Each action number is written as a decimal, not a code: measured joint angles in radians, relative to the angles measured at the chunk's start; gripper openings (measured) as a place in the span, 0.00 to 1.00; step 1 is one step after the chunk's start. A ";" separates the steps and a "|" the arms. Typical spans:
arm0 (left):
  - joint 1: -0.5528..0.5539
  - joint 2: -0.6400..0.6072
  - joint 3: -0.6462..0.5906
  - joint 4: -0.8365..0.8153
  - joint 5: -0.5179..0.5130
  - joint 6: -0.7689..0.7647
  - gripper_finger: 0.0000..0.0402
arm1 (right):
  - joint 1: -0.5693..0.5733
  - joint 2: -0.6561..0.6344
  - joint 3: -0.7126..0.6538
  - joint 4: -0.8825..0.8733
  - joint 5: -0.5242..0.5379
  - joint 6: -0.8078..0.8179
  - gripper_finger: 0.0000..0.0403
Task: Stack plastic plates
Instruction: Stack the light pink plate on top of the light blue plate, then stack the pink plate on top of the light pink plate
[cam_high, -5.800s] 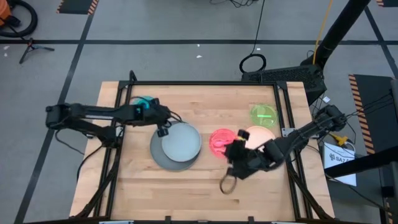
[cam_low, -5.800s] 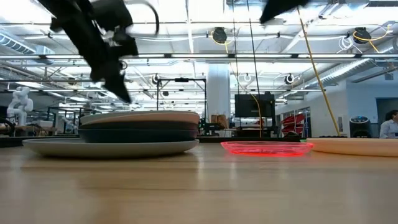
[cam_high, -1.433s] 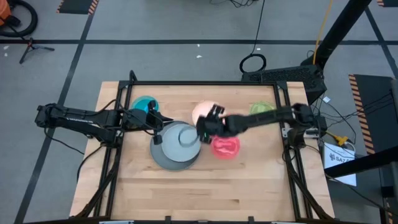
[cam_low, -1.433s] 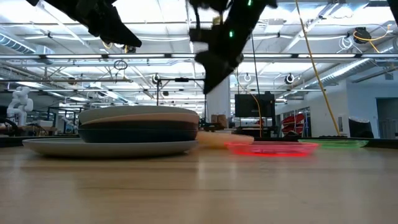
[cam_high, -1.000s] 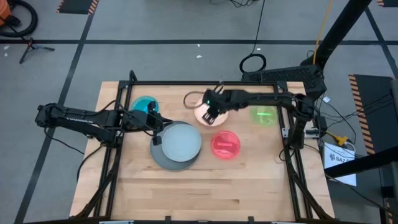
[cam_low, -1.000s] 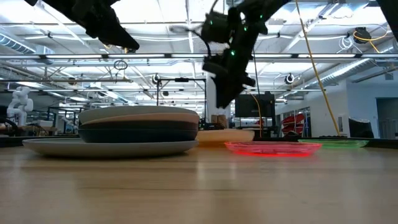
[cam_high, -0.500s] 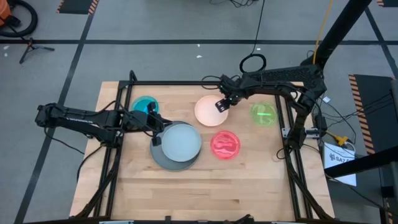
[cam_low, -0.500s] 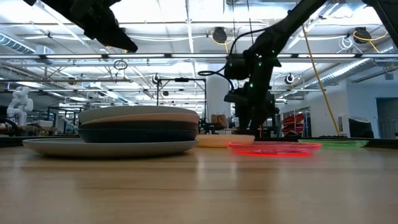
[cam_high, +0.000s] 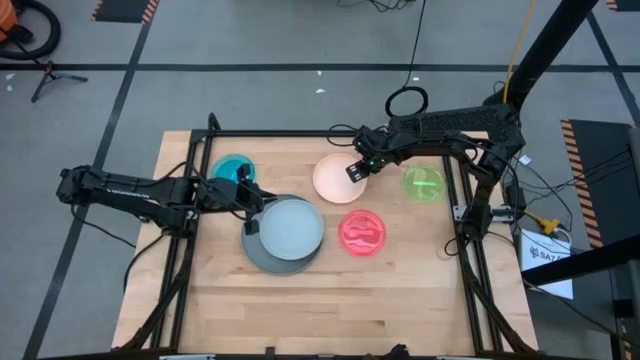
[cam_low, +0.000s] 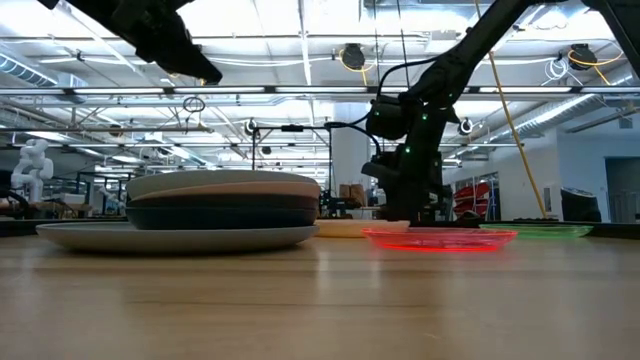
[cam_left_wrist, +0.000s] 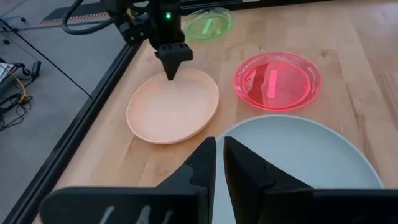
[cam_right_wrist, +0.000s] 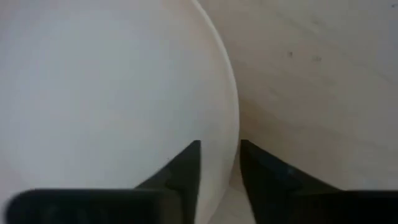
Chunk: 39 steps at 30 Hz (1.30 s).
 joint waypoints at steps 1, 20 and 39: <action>0.000 0.000 0.000 0.003 0.000 0.000 0.10 | 0.000 0.000 0.000 0.008 0.000 0.000 0.18; 0.000 -0.002 0.000 0.097 0.000 0.024 0.10 | 0.154 -0.263 0.038 0.096 0.006 0.048 0.01; 0.000 -0.003 0.024 0.139 0.000 0.087 0.10 | 0.454 -0.116 0.038 0.284 0.106 0.199 0.18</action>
